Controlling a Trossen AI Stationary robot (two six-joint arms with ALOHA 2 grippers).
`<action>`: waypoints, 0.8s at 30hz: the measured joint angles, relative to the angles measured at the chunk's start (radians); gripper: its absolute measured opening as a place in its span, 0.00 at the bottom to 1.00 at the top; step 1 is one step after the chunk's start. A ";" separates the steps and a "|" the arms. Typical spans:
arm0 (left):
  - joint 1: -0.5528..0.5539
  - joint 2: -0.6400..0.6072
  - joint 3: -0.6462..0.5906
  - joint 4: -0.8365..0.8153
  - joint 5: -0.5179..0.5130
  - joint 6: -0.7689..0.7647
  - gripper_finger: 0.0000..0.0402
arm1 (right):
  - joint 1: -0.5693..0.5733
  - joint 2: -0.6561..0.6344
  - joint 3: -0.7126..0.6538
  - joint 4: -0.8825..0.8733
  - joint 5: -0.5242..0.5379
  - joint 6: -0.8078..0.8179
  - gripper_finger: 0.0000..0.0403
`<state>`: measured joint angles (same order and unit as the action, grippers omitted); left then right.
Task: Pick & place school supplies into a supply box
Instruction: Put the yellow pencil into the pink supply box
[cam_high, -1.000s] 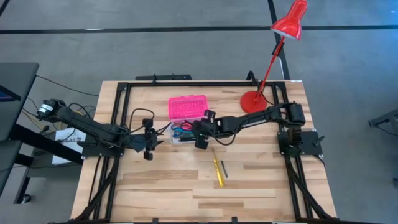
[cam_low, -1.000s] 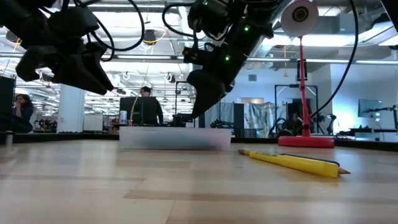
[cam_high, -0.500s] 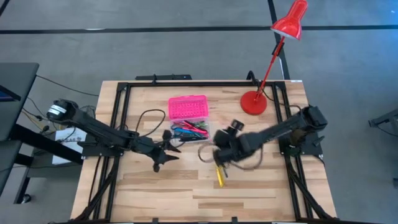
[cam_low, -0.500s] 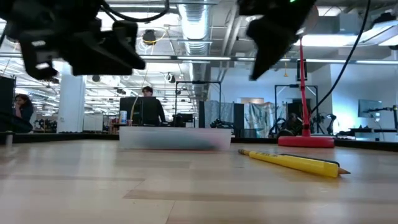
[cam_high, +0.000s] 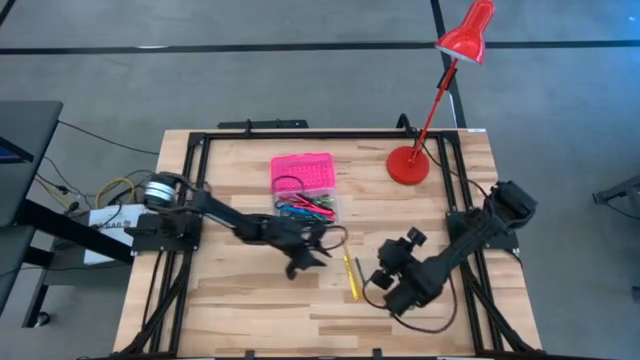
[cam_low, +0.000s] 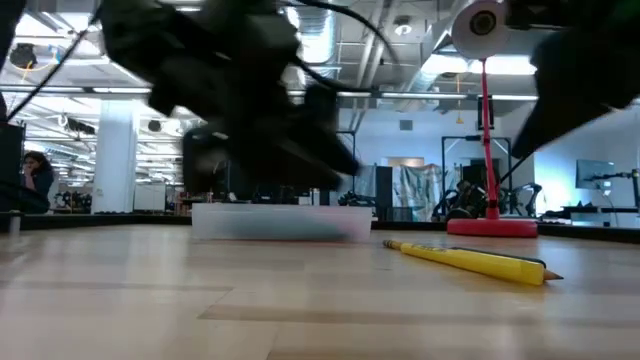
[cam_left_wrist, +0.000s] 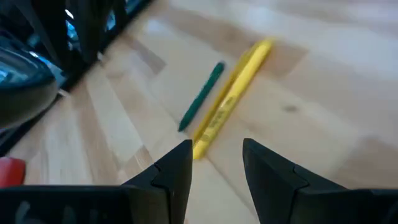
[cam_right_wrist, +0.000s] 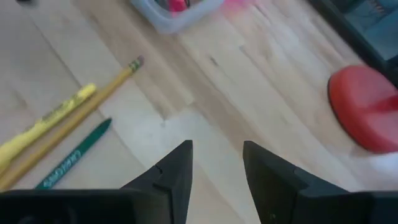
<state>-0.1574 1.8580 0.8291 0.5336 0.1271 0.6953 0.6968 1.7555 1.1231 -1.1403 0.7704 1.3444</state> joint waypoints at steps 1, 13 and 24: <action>0.009 0.032 0.049 -0.048 0.000 0.015 0.34 | 0.016 0.000 -0.009 -0.003 -0.001 0.028 0.33; 0.136 0.242 0.522 -0.650 0.128 0.110 0.34 | 0.130 0.000 -0.051 0.114 0.000 0.080 0.33; 0.233 0.261 0.546 -0.697 0.322 0.158 0.34 | 0.144 0.000 -0.051 0.133 0.003 0.071 0.32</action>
<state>0.0752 2.1191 1.3751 -0.1630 0.4488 0.8531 0.8413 1.7557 1.0721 -1.0073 0.7731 1.4150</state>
